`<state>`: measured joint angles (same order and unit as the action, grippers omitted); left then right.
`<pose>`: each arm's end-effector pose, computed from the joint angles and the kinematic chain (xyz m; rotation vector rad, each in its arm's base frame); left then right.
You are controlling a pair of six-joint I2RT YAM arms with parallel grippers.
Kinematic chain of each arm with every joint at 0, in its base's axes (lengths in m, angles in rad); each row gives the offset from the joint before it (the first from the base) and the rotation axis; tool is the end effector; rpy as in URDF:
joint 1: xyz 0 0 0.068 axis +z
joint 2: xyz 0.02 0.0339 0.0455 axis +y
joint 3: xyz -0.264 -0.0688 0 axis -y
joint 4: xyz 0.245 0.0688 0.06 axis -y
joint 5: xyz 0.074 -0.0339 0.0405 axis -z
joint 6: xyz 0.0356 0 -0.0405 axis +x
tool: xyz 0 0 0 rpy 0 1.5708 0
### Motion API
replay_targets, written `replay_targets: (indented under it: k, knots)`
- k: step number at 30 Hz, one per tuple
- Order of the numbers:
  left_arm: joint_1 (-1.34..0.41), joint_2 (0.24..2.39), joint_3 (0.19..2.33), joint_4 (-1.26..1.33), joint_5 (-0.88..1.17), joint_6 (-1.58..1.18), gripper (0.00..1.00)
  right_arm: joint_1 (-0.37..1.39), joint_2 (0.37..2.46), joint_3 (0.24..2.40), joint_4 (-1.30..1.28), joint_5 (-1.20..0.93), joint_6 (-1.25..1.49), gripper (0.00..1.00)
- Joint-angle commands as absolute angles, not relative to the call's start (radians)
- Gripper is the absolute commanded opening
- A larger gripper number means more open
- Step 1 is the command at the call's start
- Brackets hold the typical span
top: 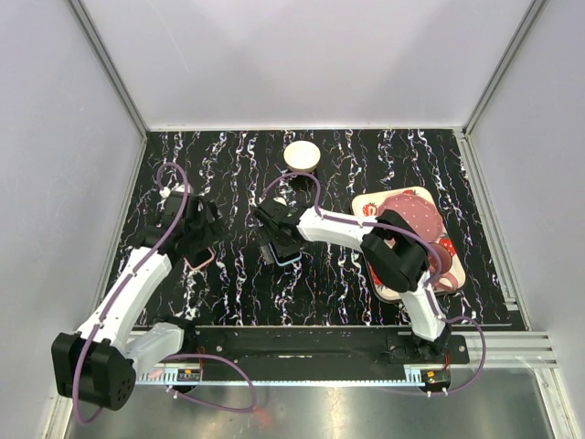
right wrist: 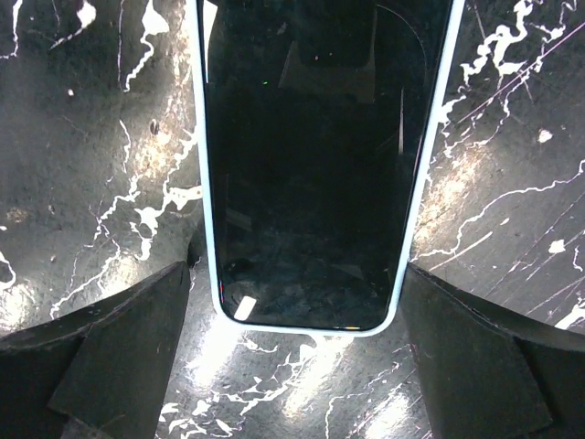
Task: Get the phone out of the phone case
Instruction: Pick up the phone at the center of the board.
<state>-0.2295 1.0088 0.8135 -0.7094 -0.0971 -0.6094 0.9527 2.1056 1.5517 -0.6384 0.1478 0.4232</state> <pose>0.1945 -0.0419 0.2622 -0.5102 2.4322 -0.2398 0.2563 0.3513 0.1613 -0.6823 2.6656 0.1772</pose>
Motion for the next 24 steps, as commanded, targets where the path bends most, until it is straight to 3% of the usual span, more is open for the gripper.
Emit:
replay_targets:
  k: [1,6,13,14,16,24]
  knots:
    - [-0.229,1.066,0.796,-0.575,0.029,-0.649,0.99,0.948,2.157,1.608,-0.669,0.179,0.443,1.00]
    - [-0.248,1.225,0.787,-0.506,0.063,-0.722,0.99,0.950,2.149,1.595,-0.672,0.204,0.460,0.87]
    - [-0.264,1.321,0.744,-0.348,0.170,-0.787,0.99,0.948,2.086,1.562,-0.661,0.149,0.457,0.55]
    - [-0.262,1.331,0.747,-0.342,0.173,-0.785,0.99,0.948,2.077,1.556,-0.655,0.137,0.466,0.44]
    - [-0.264,1.365,0.750,-0.302,0.198,-0.791,0.99,0.946,2.043,1.522,-0.622,0.101,0.480,0.36]
    - [-0.241,1.511,0.689,-0.005,0.448,-0.824,0.99,0.890,1.930,1.387,-0.497,-0.127,0.557,0.35]
